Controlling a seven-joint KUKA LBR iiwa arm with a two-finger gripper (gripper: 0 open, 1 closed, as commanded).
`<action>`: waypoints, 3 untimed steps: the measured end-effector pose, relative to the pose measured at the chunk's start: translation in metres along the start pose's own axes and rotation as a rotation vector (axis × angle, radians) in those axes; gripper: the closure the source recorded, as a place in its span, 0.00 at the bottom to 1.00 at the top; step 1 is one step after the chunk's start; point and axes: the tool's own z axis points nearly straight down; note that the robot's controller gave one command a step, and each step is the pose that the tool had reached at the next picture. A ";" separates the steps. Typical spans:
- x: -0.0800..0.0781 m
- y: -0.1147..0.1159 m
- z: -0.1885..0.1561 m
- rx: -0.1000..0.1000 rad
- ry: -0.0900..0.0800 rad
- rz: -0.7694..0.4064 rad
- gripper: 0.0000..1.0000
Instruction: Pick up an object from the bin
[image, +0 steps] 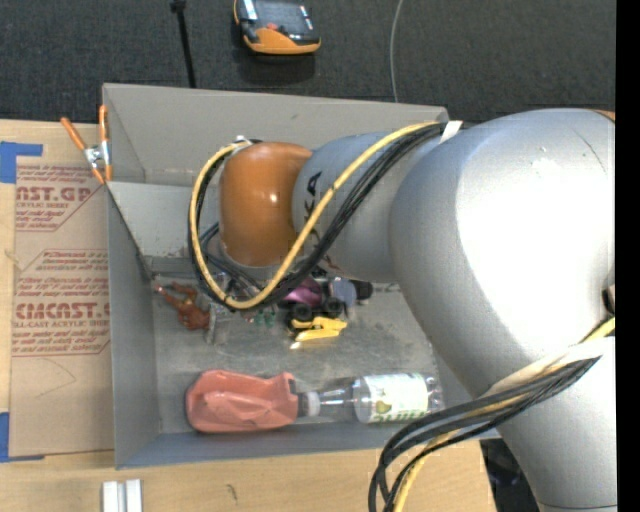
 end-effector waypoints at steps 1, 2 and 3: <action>0.000 0.000 0.000 0.000 0.000 0.000 1.00; 0.008 0.011 -0.031 0.000 0.003 0.003 1.00; 0.023 0.006 -0.041 -0.001 0.000 -0.003 1.00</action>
Offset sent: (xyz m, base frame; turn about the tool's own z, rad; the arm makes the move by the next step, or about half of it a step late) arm -0.0103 0.0107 0.0372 0.0049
